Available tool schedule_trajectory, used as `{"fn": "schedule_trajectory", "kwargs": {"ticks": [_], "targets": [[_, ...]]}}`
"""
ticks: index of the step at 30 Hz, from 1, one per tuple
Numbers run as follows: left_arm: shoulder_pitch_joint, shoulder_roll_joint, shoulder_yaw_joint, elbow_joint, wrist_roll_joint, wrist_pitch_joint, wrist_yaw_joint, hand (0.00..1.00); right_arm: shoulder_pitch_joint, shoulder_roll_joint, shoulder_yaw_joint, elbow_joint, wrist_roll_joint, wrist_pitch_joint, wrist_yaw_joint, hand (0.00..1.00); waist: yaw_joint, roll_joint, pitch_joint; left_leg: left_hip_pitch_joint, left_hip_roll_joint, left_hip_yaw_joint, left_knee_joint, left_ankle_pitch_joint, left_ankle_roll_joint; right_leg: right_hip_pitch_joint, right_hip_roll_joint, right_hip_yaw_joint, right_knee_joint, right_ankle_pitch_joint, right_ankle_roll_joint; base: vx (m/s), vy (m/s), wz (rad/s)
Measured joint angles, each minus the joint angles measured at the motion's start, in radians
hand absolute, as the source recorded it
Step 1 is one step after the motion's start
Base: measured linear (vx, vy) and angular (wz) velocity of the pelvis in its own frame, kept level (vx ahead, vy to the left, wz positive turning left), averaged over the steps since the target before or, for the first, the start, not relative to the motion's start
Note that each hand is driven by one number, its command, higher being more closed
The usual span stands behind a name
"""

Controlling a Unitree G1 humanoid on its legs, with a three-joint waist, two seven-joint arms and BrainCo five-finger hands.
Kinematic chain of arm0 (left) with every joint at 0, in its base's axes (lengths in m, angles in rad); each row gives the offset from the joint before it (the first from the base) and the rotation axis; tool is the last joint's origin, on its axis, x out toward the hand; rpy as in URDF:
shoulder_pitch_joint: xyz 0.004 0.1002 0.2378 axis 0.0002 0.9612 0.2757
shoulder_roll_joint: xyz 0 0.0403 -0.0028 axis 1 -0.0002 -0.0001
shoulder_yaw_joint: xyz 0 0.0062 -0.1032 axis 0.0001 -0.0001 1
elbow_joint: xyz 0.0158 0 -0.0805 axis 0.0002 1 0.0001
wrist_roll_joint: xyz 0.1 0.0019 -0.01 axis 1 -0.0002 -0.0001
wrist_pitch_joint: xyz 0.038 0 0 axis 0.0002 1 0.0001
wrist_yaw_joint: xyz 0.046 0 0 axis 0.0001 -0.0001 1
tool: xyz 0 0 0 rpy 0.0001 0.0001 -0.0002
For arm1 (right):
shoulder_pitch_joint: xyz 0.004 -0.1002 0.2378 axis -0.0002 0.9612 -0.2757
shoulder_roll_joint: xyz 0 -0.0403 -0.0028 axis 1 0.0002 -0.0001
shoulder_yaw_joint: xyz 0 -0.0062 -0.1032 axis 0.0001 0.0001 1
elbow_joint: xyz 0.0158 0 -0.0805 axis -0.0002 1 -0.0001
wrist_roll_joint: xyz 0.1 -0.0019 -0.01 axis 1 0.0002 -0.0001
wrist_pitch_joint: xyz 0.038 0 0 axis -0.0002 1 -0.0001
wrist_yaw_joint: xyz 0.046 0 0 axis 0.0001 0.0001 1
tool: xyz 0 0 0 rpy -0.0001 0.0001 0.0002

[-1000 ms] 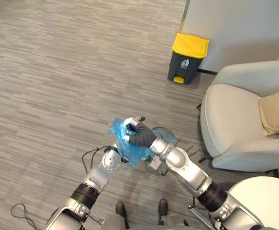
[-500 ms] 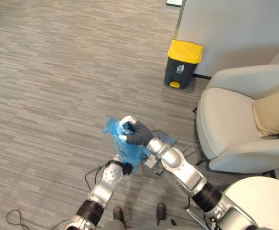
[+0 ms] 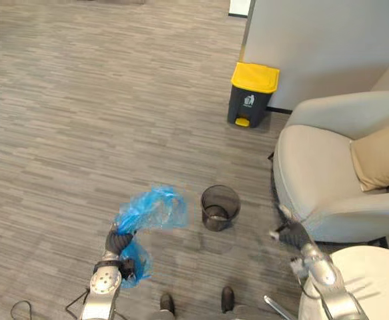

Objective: Gather rubbish on tea table into small bin, then transfer packed bag to large trash can.

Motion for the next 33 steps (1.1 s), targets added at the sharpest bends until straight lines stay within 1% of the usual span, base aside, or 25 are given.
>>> {"fn": "schedule_trajectory", "kwargs": {"ticks": [2,5,9,10,12,13,14,15,16,17,18,19,20,21,22,23,24,25,26,28,29,30,31,32,33], "targets": [[0.014,0.000,0.016,0.035,0.000,0.000,-0.014,1.00,0.006,0.001,-0.006,0.084,0.004,0.004,0.013,0.00,-0.001,0.006,-0.002,-0.002,-0.003,-0.004,0.000,0.000,0.000,0.000,-0.004,-0.004,0.000,-0.003,0.002,0.01,0.023,0.13],[0.021,-0.001,0.045,0.112,0.001,0.009,-0.024,1.00,0.009,0.050,-0.061,0.218,-0.009,0.026,0.009,0.00,-0.020,0.012,0.003,-0.057,-0.014,-0.062,0.043,-0.002,0.004,-0.007,-0.021,-0.061,0.009,-0.009,0.011,0.00,0.025,0.51],[0.019,-0.011,0.047,0.121,0.000,0.027,-0.035,1.00,0.000,0.101,-0.092,0.263,-0.005,0.030,-0.038,0.00,-0.012,0.022,0.055,-0.192,-0.014,-0.133,0.208,-0.050,0.013,-0.031,-0.039,-0.160,0.058,-0.023,0.007,-0.06,0.037,0.70],[0.021,-0.019,0.047,0.115,0.000,0.031,-0.035,1.00,0.001,0.117,-0.100,0.262,0.001,0.032,-0.056,0.00,-0.002,0.028,0.064,-0.226,-0.003,-0.118,0.232,-0.091,0.041,-0.036,-0.043,-0.201,0.077,-0.035,0.006,-0.11,0.037,0.81],[0.020,-0.030,0.048,0.106,0.000,0.036,-0.035,1.00,0.007,0.139,-0.124,0.262,0.005,0.037,-0.074,0.00,0.005,0.025,0.067,-0.240,0.015,-0.031,0.226,-0.110,0.068,-0.036,-0.064,-0.255,0.081,-0.047,0.010,-0.03,0.071,0.98],[0.016,-0.045,0.048,0.086,0.000,0.037,-0.036,1.00,0.012,0.148,-0.153,0.258,0.008,0.041,-0.085,0.00,0.008,0.023,0.081,-0.260,0.071,0.126,0.309,-0.131,0.101,-0.033,-0.090,-0.307,0.086,-0.059,0.009,0.03,0.145,1.01],[0.017,-0.047,0.048,0.084,0.000,0.037,-0.036,1.00,0.012,0.148,-0.155,0.257,0.008,0.042,-0.088,0.00,0.009,0.029,0.081,-0.261,0.079,0.145,0.316,-0.134,0.104,-0.032,-0.089,-0.312,0.088,-0.061,0.012,0.04,0.179,1.26],[0.020,-0.047,0.049,0.081,0.000,0.038,-0.036,1.00,0.004,0.153,-0.157,0.257,0.008,0.052,-0.105,0.00,0.011,0.037,0.099,-0.266,0.110,0.209,0.344,-0.132,0.102,-0.019,-0.101,-0.361,0.131,-0.091,0.031,0.03,0.078,0.80],[0.021,-0.047,0.050,0.082,0.000,0.040,-0.035,1.00,0.004,0.155,-0.156,0.257,0.008,0.053,-0.106,0.00,0.012,0.033,0.102,-0.267,0.106,0.203,0.352,-0.134,0.103,-0.015,-0.112,-0.370,0.146,-0.100,0.035,0.05,0.095,0.94],[0.027,-0.047,0.050,0.083,0.001,0.042,-0.035,1.00,0.004,0.165,-0.157,0.252,0.007,0.056,-0.114,0.00,0.028,0.025,0.107,-0.268,0.097,0.186,0.385,-0.157,0.098,-0.004,-0.133,-0.383,0.178,-0.126,0.050,0.07,0.128,0.48],[0.037,-0.047,0.050,0.082,0.002,0.044,-0.035,1.00,0.002,0.177,-0.156,0.252,0.005,0.062,-0.116,0.00,0.040,0.012,0.111,-0.268,0.085,0.182,0.422,-0.195,0.107,0.000,-0.160,-0.387,0.225,-0.165,0.073,0.09,0.155,0.44],[0.042,-0.046,0.049,0.080,0.002,0.044,-0.035,1.00,0.000,0.184,-0.157,0.251,0.004,0.063,-0.116,0.00,0.038,0.005,0.114,-0.273,0.079,0.183,0.439,-0.216,0.109,0.000,-0.174,-0.388,0.252,-0.186,0.077,0.10,0.175,0.52],[0.048,-0.039,0.040,0.078,0.002,0.046,-0.035,1.00,0.004,0.202,-0.157,0.241,0.004,0.066,-0.117,0.00,0.034,-0.009,0.124,-0.269,0.067,0.183,0.478,-0.267,0.115,-0.002,-0.213,-0.386,0.326,-0.232,0.062,0.17,0.162,0.56],[0.049,-0.037,0.028,0.073,0.002,0.050,-0.034,1.00,0.012,0.215,-0.155,0.224,0.005,0.067,-0.118,0.00,0.035,-0.014,0.138,-0.262,0.062,0.170,0.522,-0.314,0.122,-0.037,-0.237,-0.337,0.458,-0.262,-0.019,0.15,0.129,0.46],[0.053,-0.038,0.024,0.067,0.002,0.051,-0.033,1.00,0.012,0.218,-0.151,0.216,0.005,0.067,-0.117,0.00,0.036,-0.010,0.144,-0.262,0.062,0.163,0.539,-0.324,0.130,-0.080,-0.245,-0.285,0.549,-0.250,-0.039,0.17,0.161,0.24],[0.058,-0.029,0.017,0.060,0.002,0.058,-0.031,1.00,0.011,0.235,-0.143,0.215,0.006,0.067,-0.118,0.00,0.031,-0.008,0.150,-0.251,0.058,0.144,0.549,-0.328,0.137,-0.169,-0.235,-0.169,0.707,-0.263,-0.028,0.11,0.106,0.13],[0.058,-0.021,0.006,0.053,0.001,0.061,-0.027,1.00,0.013,0.251,-0.143,0.216,0.008,0.069,-0.118,0.00,0.027,-0.004,0.163,-0.232,0.056,0.141,0.540,-0.345,0.135,-0.205,-0.217,-0.133,0.761,-0.289,0.004,0.20,0.112,0.12],[0.058,-0.016,0.004,0.043,0.001,0.062,-0.017,1.00,0.010,0.265,-0.142,0.216,0.011,0.070,-0.118,0.00,0.023,-0.014,0.171,-0.202,0.054,0.141,0.520,-0.347,0.134,-0.244,-0.195,-0.135,0.776,-0.311,0.014,0.18,0.019,0.03],[0.058,-0.016,0.003,0.041,0.000,0.062,-0.012,1.00,0.008,0.269,-0.140,0.216,0.013,0.070,-0.119,0.00,0.022,-0.017,0.171,-0.191,0.052,0.141,0.509,-0.350,0.130,-0.265,-0.183,-0.139,0.763,-0.314,0.013,0.29,0.015,-0.04],[0.036,-0.014,-0.005,0.043,0.000,0.062,-0.010,1.00,-0.019,0.266,-0.127,0.228,0.012,0.068,-0.132,0.00,0.001,-0.026,0.174,-0.158,0.026,0.140,0.447,-0.354,0.120,-0.343,-0.155,-0.207,0.619,-0.299,0.017,0.34,0.001,0.03],[0.025,-0.015,-0.004,0.046,0.001,0.062,-0.010,1.00,-0.026,0.262,-0.126,0.249,0.012,0.065,-0.137,0.00,-0.006,-0.025,0.178,-0.148,0.021,0.139,0.432,-0.353,0.117,-0.355,-0.146,-0.229,0.551,-0.279,0.020,0.26,-0.011,0.13],[0.003,-0.019,-0.005,0.056,0.001,0.061,-0.010,1.00,-0.048,0.256,-0.127,0.290,0.012,0.069,-0.137,0.00,-0.016,-0.034,0.182,-0.126,0.014,0.137,0.410,-0.341,0.097,-0.355,-0.132,-0.264,0.429,-0.232,0.018,0.37,-0.025,0.27],[-0.019,-0.019,-0.005,0.076,0.001,0.061,-0.011,1.00,-0.053,0.254,-0.127,0.324,0.012,0.074,-0.139,0.00,-0.022,-0.030,0.185,-0.089,-0.014,0.133,0.379,-0.336,0.070,-0.361,-0.130,-0.276,0.310,-0.168,0.002,0.41,-0.046,0.36],[-0.025,-0.022,-0.005,0.084,0.001,0.062,-0.011,1.00,-0.046,0.252,-0.127,0.327,0.011,0.074,-0.140,0.00,-0.025,-0.040,0.178,-0.073,-0.019,0.130,0.380,-0.341,0.062,-0.368,-0.131,-0.261,0.314,-0.140,-0.017,0.44,-0.076,0.48],[-0.027,-0.025,-0.008,0.085,0.002,0.061,-0.010,1.00,-0.038,0.250,-0.126,0.333,0.012,0.076,-0.139,0.00,-0.039,-0.033,0.176,-0.054,-0.019,0.113,0.389,-0.363,0.030,-0.370,-0.130,-0.243,0.358,-0.110,-0.053,0.55,-0.161,0.42]]}}
